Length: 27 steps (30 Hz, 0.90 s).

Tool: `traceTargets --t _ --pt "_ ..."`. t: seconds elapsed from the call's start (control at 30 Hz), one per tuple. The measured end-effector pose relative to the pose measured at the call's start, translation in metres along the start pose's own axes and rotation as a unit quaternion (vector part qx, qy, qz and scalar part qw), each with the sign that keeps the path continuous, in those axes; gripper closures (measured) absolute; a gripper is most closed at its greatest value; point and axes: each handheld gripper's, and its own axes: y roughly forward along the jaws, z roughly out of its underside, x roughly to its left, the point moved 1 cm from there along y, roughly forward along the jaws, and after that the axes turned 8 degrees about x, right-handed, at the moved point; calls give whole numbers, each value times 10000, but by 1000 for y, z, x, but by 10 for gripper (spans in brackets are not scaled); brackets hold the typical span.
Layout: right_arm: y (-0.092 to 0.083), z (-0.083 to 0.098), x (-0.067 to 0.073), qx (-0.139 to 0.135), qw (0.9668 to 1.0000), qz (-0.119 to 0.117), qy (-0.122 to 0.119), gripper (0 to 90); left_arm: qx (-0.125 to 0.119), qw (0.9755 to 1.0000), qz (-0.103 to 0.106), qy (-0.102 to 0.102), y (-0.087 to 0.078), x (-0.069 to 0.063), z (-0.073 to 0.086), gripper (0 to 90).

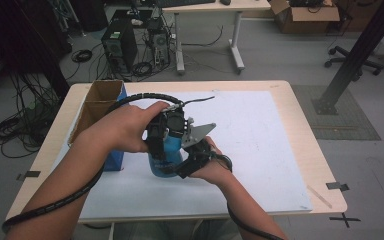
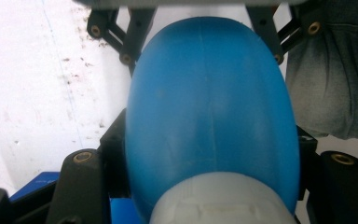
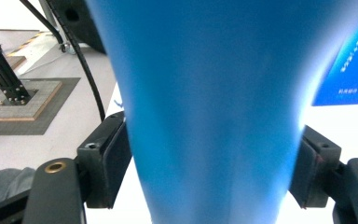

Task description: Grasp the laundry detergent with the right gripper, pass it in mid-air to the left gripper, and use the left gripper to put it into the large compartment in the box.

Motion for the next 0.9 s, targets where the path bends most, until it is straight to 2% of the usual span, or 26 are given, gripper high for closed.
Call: traceTargets --t 0.13,0.43,0.63,0.9 --pt "-5 2 -2 -31 10000 71 -12 208 -6 10000 9 -92 0 2 2 384" --pt "-14 3 -3 75 9997 192 113 135 32 9999 -6 -160 -3 7 6 384" --pt "-18 3 -4 34 9994 298 143 76 13 9997 -8 -238 -4 9 9 383" --pt "-24 5 -7 91 9988 452 163 44 47 9993 3 -359 -7 12 15 383"
